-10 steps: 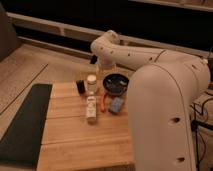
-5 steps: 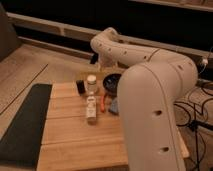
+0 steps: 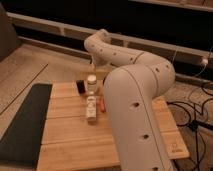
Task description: Place the ceramic cup over the eraser
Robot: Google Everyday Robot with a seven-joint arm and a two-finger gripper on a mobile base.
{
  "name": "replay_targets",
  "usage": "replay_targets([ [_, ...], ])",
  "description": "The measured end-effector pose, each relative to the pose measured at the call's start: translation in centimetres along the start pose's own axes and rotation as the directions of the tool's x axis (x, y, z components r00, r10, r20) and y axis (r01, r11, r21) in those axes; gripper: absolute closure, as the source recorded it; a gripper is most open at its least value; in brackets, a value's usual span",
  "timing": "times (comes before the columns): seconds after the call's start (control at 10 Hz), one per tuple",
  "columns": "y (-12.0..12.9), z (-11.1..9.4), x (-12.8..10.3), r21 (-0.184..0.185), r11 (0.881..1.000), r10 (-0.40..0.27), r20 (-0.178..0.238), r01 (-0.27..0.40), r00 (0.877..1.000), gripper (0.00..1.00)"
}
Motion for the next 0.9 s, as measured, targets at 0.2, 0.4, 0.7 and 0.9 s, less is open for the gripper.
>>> replay_targets([
  [0.2, 1.9, 0.6, -1.7, -0.045, 0.994, -0.098, 0.091, 0.102, 0.991, 0.35],
  [0.4, 2.1, 0.7, -1.7, -0.048, 0.992, -0.108, 0.098, 0.114, 0.989, 0.35],
  [0.7, 2.8, 1.1, -1.3, -0.048, 0.988, -0.14, 0.083, 0.144, 0.987, 0.35],
  [0.9, 5.1, 2.1, -0.7, -0.056, 0.977, -0.201, 0.056, 0.204, 0.978, 0.35],
])
